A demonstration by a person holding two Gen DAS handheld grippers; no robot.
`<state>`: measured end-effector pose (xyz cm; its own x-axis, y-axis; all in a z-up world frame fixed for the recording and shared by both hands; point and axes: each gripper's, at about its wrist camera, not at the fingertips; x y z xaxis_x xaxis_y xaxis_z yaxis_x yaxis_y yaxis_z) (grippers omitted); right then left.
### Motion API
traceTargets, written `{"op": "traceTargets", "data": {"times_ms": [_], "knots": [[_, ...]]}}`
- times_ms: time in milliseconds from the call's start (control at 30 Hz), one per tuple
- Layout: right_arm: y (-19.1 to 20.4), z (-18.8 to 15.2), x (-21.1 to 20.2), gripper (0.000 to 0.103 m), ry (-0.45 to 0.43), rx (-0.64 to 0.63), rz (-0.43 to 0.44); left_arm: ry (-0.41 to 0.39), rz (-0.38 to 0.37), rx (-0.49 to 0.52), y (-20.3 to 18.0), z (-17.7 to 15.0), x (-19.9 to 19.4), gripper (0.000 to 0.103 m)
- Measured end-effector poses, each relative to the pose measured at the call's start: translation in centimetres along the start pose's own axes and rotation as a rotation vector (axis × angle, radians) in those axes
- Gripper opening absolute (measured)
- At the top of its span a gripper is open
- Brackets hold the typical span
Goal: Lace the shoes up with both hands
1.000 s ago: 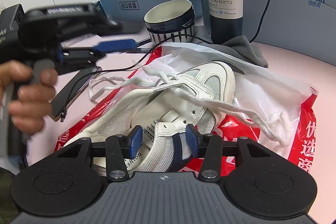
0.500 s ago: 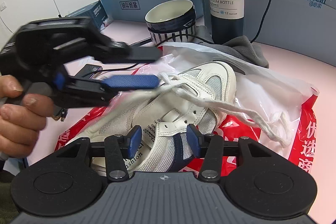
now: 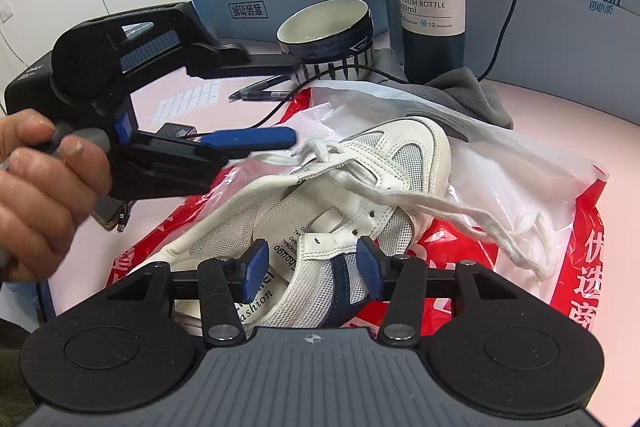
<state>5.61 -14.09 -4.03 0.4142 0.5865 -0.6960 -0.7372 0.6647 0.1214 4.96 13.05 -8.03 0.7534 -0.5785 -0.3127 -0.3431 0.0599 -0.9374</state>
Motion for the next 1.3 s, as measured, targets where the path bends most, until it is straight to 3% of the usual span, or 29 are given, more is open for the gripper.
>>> {"op": "traceTargets", "data": {"times_ms": [267, 433, 667, 867, 1000, 1100, 1133, 1167, 1300], "knots": [[-0.1, 0.0, 0.0, 0.047, 0.0, 0.001, 0.007, -0.039, 0.081, -0.01, 0.8, 0.4, 0.7, 0.039], [0.0, 0.0, 0.0, 0.048, -0.001, 0.002, 0.008, -0.013, 0.115, -0.016, 1.3, 0.2, 2.3, 0.039], [-0.1, 0.0, 0.1, 0.048, -0.001, 0.004, 0.01, -0.043, 0.109, -0.035, 1.4, 0.3, 2.5, 0.041], [-0.1, 0.0, 0.1, 0.048, -0.001, 0.001, 0.011, -0.059, 0.101, -0.116, 1.7, 0.7, 3.1, 0.041], [-0.1, -0.1, 0.1, 0.049, -0.002, 0.003, 0.011, -0.088, 0.113, -0.103, 1.3, 0.6, 3.8, 0.043], [-0.1, 0.0, 0.2, 0.049, -0.002, 0.002, 0.012, -0.1, 0.124, -0.048, 0.8, 0.3, 4.4, 0.036], [-0.1, 0.0, 0.2, 0.049, -0.002, 0.003, 0.013, -0.097, 0.124, -0.026, 0.6, 0.1, 4.4, 0.016], [-0.1, 0.0, 0.1, 0.049, -0.002, 0.002, 0.014, -0.095, 0.125, -0.005, 0.4, -0.1, 4.5, 0.006], [-0.1, 0.0, 0.1, 0.049, -0.003, 0.003, 0.016, -0.059, 0.098, 0.055, -0.3, -0.7, 4.1, 0.004]]}}
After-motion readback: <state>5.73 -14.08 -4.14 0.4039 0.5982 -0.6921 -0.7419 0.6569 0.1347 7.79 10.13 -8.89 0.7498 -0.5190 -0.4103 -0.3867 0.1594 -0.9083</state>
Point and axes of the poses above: each gripper's, at about its wrist camera, not at the fingertips, and x roughly the way its jaws point, y to its left, z to its top, and after that the axes turned 8 degrees about -x, right-handed
